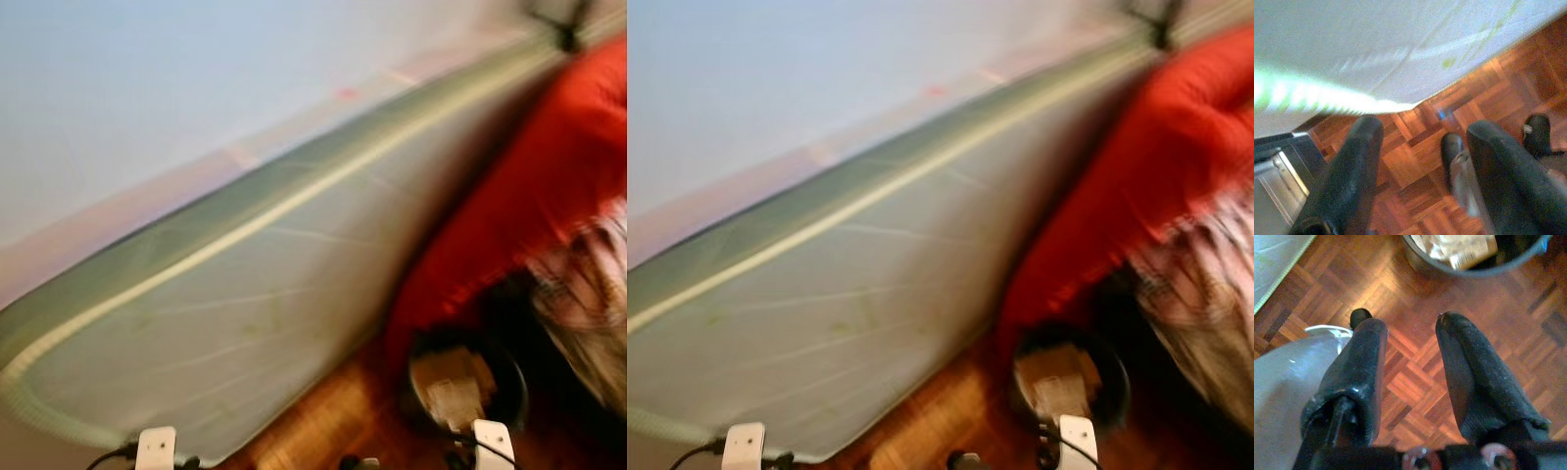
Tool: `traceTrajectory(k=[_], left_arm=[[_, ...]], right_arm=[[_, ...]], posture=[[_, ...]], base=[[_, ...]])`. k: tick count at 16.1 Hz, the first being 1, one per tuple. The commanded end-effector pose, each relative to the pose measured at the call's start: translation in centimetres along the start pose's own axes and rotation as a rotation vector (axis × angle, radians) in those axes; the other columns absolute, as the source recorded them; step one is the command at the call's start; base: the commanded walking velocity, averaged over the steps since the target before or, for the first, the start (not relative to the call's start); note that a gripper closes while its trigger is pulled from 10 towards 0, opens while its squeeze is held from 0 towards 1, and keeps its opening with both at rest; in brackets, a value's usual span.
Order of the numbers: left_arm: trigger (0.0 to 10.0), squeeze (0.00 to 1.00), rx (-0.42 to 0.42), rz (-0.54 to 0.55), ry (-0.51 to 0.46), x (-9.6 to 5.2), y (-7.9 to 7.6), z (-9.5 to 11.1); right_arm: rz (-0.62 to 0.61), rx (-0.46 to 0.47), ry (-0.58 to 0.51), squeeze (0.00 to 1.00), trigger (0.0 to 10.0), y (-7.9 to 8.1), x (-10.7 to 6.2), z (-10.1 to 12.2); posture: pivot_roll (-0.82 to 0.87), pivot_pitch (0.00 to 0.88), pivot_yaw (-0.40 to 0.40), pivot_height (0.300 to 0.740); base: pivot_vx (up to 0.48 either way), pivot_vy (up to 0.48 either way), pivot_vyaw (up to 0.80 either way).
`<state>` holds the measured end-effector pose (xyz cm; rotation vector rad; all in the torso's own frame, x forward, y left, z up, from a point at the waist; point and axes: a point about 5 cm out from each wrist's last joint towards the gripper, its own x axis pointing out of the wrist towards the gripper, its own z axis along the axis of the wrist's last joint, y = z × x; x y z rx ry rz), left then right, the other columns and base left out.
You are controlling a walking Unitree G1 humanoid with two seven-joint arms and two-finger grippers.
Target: Clean up the room
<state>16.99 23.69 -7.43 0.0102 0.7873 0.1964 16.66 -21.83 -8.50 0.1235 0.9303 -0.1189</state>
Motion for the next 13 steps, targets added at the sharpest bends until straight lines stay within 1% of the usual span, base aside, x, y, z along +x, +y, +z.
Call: traceTrajectory(k=[1, 9, 11, 13], left_arm=[[10.0, 0.0, -0.107, -0.042, 0.092, 1.0, -0.69, 1.36], [10.0, 0.0, -0.138, -0.041, 0.088, 1.03, -0.86, 1.4], [10.0, 0.0, -0.125, -0.037, 0.087, 1.02, -0.82, 1.41], [10.0, 0.0, -0.121, -0.037, 0.09, 1.03, -0.82, 1.39]], right_arm=[[0.049, 0.089, 0.014, 0.0, 10.0, 1.68, 0.8, 2.2], [0.046, 0.092, 0.01, 0.0, 10.0, 1.52, 0.8, 2.38], [0.044, 0.116, -0.011, 0.0, 10.0, 1.52, 0.79, 2.47], [0.042, 0.129, -0.015, 0.0, 10.0, 1.53, 0.79, 2.47]], posture=[[0.08, 0.0, -0.026, 0.74], [0.07, 0.0, -0.037, 0.74], [0.07, 0.0, -0.039, 0.74], [0.06, 0.0, -0.039, 0.74]], base=[[0.0, 0.0, -0.8], [0.0, 0.0, -0.79], [0.0, 0.0, 0.0], [0.0, -0.392, 0.0]])
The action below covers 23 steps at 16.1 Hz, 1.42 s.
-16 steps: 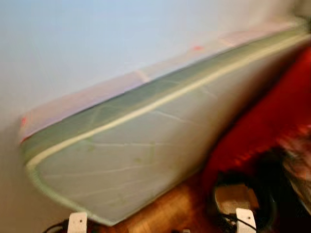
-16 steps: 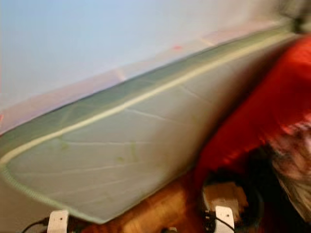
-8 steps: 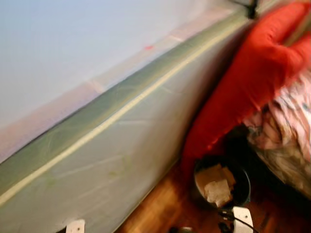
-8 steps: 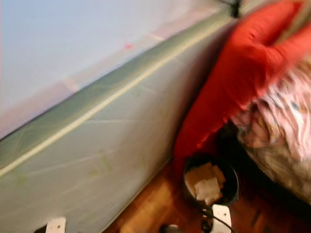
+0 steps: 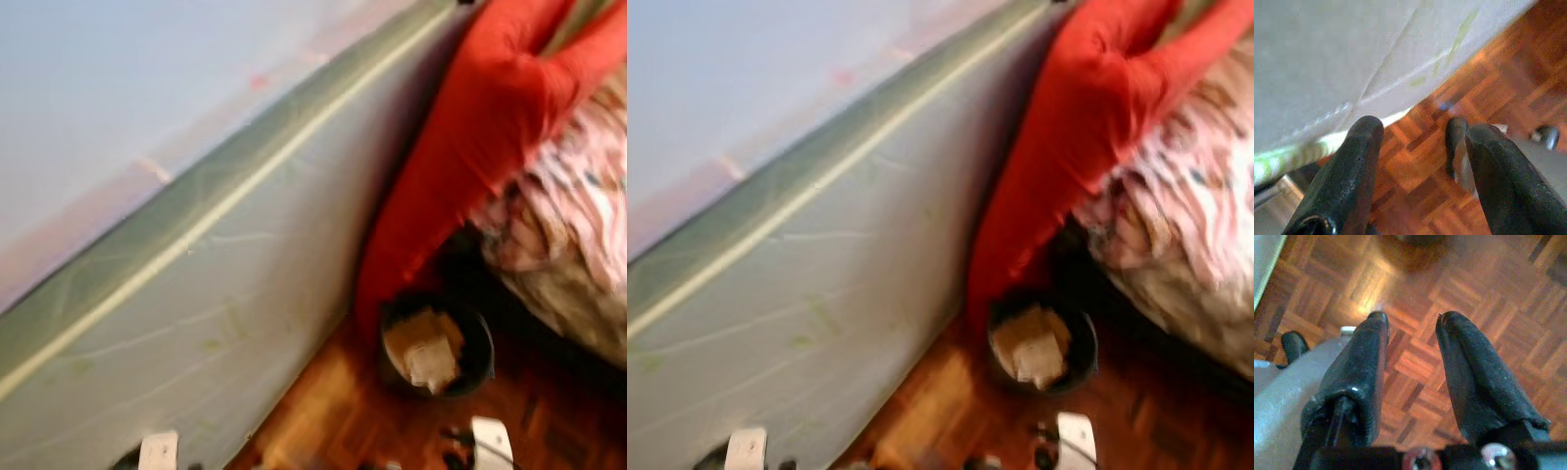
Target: Clean up the room
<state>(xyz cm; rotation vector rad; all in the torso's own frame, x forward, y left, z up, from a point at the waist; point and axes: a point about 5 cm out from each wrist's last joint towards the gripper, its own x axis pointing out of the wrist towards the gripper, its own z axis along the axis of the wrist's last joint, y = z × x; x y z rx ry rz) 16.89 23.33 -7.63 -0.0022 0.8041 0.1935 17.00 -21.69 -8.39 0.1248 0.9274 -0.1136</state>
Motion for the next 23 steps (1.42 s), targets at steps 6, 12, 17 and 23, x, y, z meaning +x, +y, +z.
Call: traceTrajectory(k=[6, 12, 17, 23], left_arm=[[10.0, 0.0, -0.119, -0.032, 0.069, 0.99, -0.45, 1.66], [10.0, 0.0, -0.116, -0.033, 0.075, 0.95, -0.48, 1.49], [10.0, 0.0, -0.113, -0.035, 0.077, 0.91, -0.48, 1.37], [10.0, 0.0, -0.111, -0.036, 0.075, 0.92, -0.46, 1.44]], right_arm=[[0.025, 0.135, -0.012, 0.0, 10.0, 1.32, 0.69, 2.12], [0.022, 0.118, -0.012, 0.0, 10.0, 1.24, 0.66, 2.0], [0.025, 0.113, -0.015, 0.0, 10.0, 1.24, 0.63, 1.91], [0.021, 0.111, -0.018, 0.0, 10.0, 1.23, 0.64, 2.0]], posture=[[0.07, 0.0, -0.036, 0.74], [0.06, 0.0, -0.036, 0.74], [0.06, 0.0, -0.037, 0.74], [0.06, 0.0, -0.037, 0.74]], base=[[0.0, -0.469, 0.0], [0.0, -0.468, 0.0], [0.0, -0.469, 0.0], [0.0, -0.469, 0.0]])
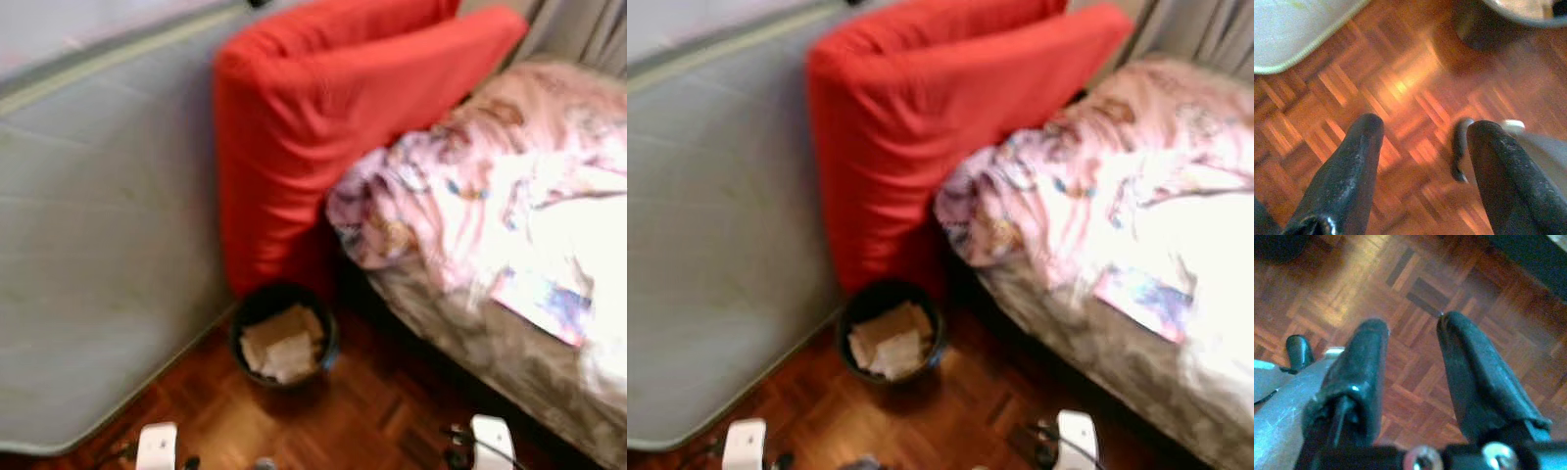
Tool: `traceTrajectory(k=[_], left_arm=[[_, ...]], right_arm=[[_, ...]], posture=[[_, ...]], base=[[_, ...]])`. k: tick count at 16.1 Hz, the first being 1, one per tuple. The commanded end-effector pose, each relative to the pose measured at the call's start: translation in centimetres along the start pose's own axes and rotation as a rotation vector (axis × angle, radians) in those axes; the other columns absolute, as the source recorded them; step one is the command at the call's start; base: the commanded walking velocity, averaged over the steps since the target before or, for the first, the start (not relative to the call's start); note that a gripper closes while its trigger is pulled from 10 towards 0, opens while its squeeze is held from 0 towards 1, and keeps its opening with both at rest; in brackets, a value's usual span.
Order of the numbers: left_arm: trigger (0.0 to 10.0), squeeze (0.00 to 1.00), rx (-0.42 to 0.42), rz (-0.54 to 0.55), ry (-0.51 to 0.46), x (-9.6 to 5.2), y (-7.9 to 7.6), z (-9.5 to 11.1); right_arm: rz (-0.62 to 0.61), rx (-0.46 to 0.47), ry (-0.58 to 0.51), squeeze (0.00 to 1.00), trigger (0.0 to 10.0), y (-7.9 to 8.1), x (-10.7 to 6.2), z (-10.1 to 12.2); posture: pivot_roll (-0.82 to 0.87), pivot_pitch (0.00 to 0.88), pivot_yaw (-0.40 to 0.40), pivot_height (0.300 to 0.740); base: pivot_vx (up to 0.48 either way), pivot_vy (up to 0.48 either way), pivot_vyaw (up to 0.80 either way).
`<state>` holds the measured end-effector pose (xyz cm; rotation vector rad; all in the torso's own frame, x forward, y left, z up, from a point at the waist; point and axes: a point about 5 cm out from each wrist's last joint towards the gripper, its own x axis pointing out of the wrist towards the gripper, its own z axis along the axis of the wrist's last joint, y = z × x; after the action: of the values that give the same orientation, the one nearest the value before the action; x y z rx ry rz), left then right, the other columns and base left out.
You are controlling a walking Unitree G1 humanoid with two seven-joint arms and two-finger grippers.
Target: Clean up the room
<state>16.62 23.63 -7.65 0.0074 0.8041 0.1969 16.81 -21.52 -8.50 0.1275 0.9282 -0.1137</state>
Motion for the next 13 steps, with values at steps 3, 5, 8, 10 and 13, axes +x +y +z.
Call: traceTrajectory(k=[3, 5, 8, 10, 13], left_arm=[[10.0, 0.0, -0.116, -0.042, 0.076, 1.07, -0.76, 1.71], [10.0, 0.0, -0.117, -0.041, 0.075, 1.08, -0.73, 1.75], [10.0, 0.0, -0.116, -0.039, 0.074, 1.1, -0.67, 1.82], [10.0, 0.0, -0.113, -0.036, 0.073, 1.1, -0.65, 1.84], [10.0, 0.0, -0.117, -0.033, 0.075, 1.1, -0.65, 1.81]], right_arm=[[0.019, 0.113, -0.023, 0.0, 10.0, 1.15, 0.7, 2.33], [0.019, 0.115, -0.024, 0.0, 10.0, 1.19, 0.71, 2.37], [0.019, 0.122, -0.026, 0.0, 10.0, 1.26, 0.73, 2.42], [0.019, 0.122, -0.026, 0.0, 10.0, 1.27, 0.74, 2.43], [0.019, 0.12, -0.024, 0.0, 10.0, 1.25, 0.73, 2.43]], posture=[[0.06, 0.0, -0.033, 0.74], [0.06, 0.0, -0.035, 0.74], [0.06, 0.0, -0.031, 0.74], [0.06, 0.0, -0.03, 0.74], [0.06, 0.0, -0.031, 0.74]], base=[[0.0, -0.469, 0.0], [0.0, -0.469, 0.0], [0.0, -0.467, 0.0], [0.0, -0.227, 0.0], [0.0, 0.0, 0.0]])
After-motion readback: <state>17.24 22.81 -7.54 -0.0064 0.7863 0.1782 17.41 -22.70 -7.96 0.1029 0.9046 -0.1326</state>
